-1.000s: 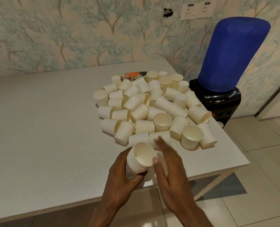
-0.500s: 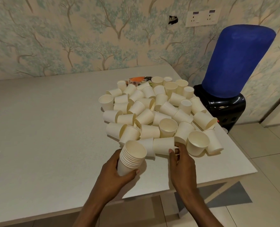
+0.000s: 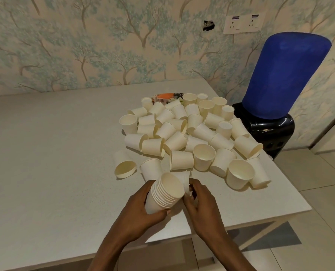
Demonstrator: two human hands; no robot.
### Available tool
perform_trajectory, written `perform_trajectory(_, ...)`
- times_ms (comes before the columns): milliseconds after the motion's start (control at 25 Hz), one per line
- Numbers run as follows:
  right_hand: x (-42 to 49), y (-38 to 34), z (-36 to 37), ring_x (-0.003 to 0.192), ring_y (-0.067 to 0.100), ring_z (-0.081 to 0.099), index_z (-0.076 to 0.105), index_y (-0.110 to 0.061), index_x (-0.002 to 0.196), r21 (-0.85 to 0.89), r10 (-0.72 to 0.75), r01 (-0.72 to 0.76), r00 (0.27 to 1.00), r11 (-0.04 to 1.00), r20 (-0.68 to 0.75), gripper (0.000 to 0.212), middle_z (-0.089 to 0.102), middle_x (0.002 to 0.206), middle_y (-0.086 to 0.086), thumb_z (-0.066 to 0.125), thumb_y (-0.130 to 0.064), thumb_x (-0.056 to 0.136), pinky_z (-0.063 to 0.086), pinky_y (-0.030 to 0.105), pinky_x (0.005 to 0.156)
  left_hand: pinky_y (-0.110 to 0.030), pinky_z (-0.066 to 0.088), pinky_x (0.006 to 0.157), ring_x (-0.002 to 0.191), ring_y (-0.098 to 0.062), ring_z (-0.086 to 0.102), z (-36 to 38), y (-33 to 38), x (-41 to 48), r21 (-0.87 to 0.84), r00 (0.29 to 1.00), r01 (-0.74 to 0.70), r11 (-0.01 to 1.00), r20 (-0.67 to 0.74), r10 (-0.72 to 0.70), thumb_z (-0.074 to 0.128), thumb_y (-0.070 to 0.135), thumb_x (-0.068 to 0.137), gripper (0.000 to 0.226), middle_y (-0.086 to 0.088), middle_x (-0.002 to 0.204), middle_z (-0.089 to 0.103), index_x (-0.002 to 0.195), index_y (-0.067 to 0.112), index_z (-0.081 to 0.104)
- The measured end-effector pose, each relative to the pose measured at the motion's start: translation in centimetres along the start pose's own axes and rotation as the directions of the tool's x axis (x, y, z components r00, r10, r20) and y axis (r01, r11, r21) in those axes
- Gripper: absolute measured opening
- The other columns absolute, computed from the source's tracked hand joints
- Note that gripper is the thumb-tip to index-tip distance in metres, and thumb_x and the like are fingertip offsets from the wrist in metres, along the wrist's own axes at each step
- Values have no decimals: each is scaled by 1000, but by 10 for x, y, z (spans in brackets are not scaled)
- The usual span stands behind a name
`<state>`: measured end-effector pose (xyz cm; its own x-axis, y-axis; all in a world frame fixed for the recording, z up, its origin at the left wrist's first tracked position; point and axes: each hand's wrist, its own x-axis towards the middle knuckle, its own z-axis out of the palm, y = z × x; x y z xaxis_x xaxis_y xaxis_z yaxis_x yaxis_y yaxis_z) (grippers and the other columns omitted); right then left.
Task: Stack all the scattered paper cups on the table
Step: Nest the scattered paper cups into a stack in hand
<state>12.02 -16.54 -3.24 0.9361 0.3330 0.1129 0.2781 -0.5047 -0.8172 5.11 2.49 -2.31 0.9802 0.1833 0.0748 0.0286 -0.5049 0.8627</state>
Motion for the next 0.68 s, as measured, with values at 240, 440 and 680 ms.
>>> perform_trajectory(240, 0, -20, -21, 101, 18, 59, 64, -20, 122, -48, -107, 96, 917, 994, -385, 27, 59, 106, -10, 52, -33, 102, 51, 31, 81, 4, 45, 73, 111, 13, 58, -7, -5, -2, -24, 999, 26, 999, -26, -26, 81, 55, 73, 69, 38, 123, 57, 130, 60, 43)
perform_trajectory(440, -5, -48, -48, 114, 16, 53, 57, -24, 130, -352, -515, 406, 798, 843, -314, 40, 65, 118, -8, 60, -15, 92, 38, 34, 94, 4, 44, 70, 105, 15, 60, -4, -6, 1, 0, 999, 12, 1000, -50, -12, 81, 57, 73, 67, 38, 121, 58, 129, 59, 44)
perform_trajectory(680, -8, -63, -27, 111, 18, 57, 60, -33, 132, -475, -430, 420, 898, 773, 94, 37, 69, 117, -12, 49, -28, 97, 40, 41, 93, 5, 44, 71, 107, 15, 59, -5, -11, 0, -9, 999, -2, 1000, -43, 2, 81, 59, 71, 71, 38, 122, 58, 131, 59, 43)
